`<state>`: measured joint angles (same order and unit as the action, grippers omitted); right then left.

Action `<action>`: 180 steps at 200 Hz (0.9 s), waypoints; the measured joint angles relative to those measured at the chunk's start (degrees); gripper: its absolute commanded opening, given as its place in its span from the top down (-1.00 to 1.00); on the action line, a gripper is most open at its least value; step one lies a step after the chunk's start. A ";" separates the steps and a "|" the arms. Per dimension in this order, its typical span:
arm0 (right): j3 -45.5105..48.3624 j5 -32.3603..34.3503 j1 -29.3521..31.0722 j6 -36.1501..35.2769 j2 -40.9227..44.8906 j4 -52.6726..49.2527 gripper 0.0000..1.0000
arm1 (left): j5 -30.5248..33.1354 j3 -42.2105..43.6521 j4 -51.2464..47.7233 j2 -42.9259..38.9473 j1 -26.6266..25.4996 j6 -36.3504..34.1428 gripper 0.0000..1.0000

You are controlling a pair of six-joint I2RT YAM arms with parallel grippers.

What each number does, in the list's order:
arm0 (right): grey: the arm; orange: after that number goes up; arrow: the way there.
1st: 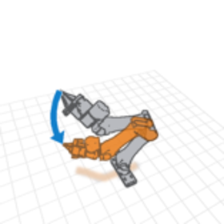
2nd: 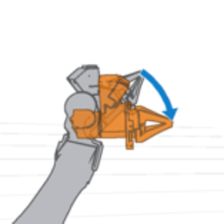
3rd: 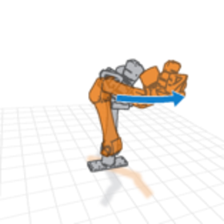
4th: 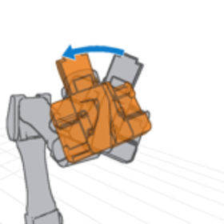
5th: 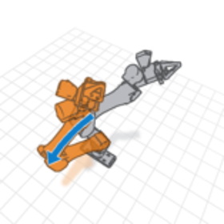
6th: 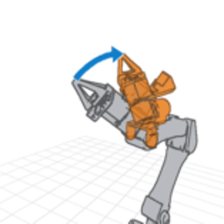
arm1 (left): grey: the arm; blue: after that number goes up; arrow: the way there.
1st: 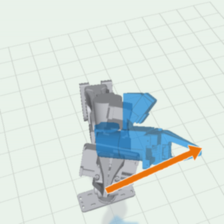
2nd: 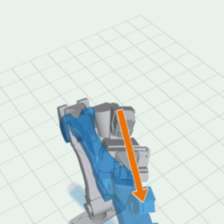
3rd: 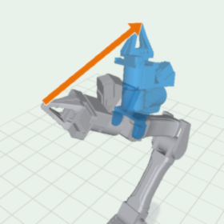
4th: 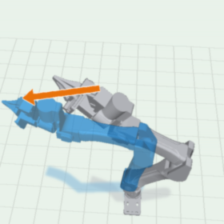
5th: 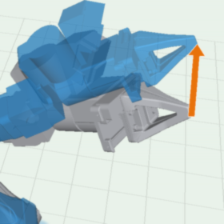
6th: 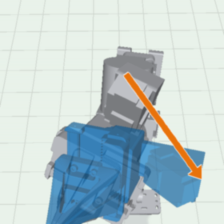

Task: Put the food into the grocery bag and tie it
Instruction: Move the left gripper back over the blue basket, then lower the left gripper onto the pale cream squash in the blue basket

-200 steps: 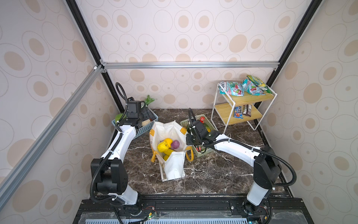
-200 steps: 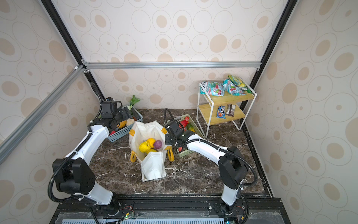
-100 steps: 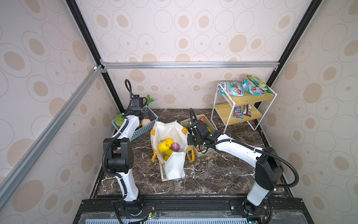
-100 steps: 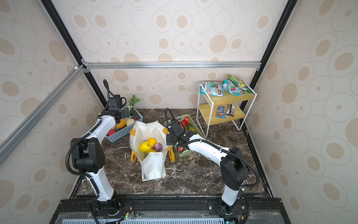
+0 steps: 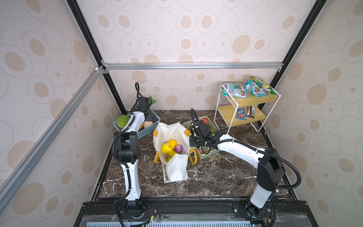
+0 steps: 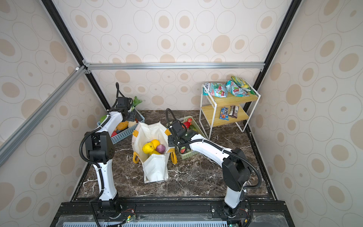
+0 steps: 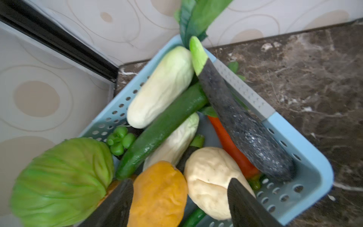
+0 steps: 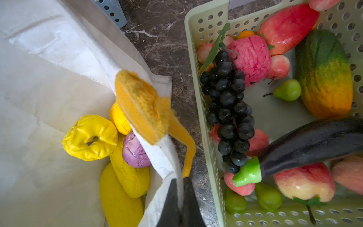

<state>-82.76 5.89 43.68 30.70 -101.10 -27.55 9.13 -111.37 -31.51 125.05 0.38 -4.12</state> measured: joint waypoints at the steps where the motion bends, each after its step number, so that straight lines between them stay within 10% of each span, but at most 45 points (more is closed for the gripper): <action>1: -0.02 -0.04 0.00 0.00 -0.02 0.00 0.95 | -0.35 0.00 -0.11 0.02 0.00 0.26 -0.51; 180: 0.11 0.17 0.00 0.11 -0.35 -0.24 0.95 | -8.33 -5.55 -3.98 6.64 0.00 30.73 -0.55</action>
<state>-82.65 6.07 43.68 30.81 -101.45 -27.79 0.80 -116.92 -35.48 131.70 0.38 26.61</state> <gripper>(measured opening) 0.044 0.768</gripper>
